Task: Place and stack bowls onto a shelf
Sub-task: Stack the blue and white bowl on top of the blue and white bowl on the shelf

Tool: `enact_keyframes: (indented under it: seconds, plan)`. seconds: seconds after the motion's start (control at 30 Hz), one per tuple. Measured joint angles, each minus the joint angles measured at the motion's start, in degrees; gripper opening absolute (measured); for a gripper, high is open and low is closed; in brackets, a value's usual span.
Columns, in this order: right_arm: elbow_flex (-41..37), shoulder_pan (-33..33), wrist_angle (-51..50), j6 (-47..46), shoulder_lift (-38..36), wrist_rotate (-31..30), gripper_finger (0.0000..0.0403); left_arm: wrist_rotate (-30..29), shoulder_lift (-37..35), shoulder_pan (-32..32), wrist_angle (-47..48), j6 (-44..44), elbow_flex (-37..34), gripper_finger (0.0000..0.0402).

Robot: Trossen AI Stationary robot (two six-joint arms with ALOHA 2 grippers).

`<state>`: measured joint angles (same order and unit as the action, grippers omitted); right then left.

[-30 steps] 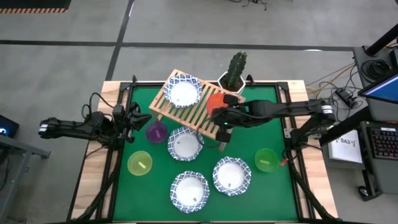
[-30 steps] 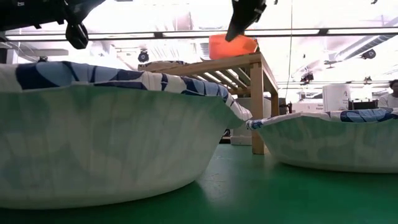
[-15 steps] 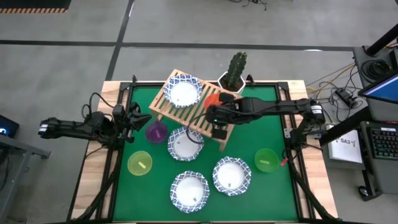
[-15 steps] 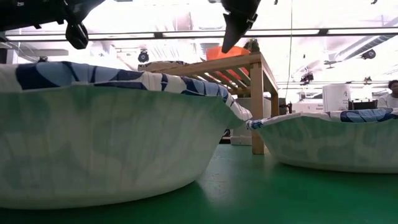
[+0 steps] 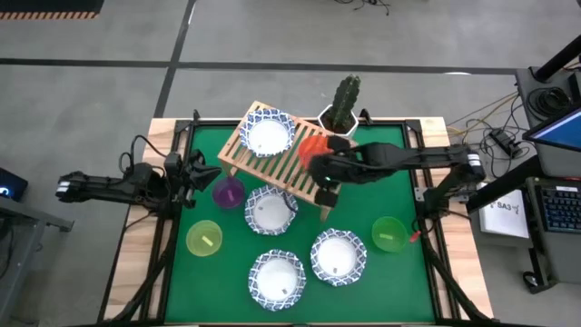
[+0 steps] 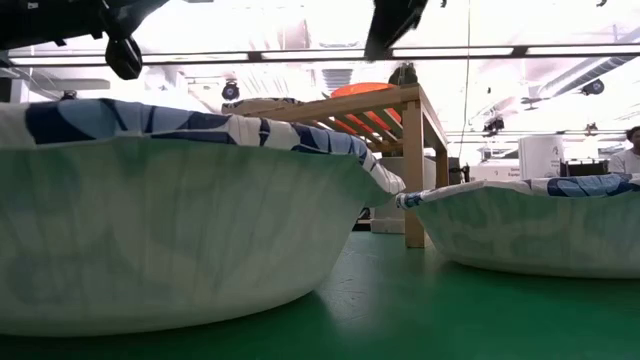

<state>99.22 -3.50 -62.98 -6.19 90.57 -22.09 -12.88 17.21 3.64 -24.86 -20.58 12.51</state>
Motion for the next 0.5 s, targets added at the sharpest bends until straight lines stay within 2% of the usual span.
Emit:
enact_keyframes:
  seconds: [0.13, 0.27, 0.5]
  plan:
    - [-3.7, -5.4, 1.9, -2.2, -5.0, -0.1, 0.0111, 3.5, 0.6, 0.0, -0.1, -1.0, 0.0, 0.0011]
    - [-11.3, -12.0, 7.9, -6.1, -10.2, -0.6, 0.0109, 8.1, 3.2, 0.2, -2.9, -2.7, 0.0, 0.0011]
    - [-26.4, -21.3, 25.4, -6.7, -16.2, -2.0, 0.0111, 9.1, 14.3, 4.0, -14.2, -3.8, 1.0, 0.0001]
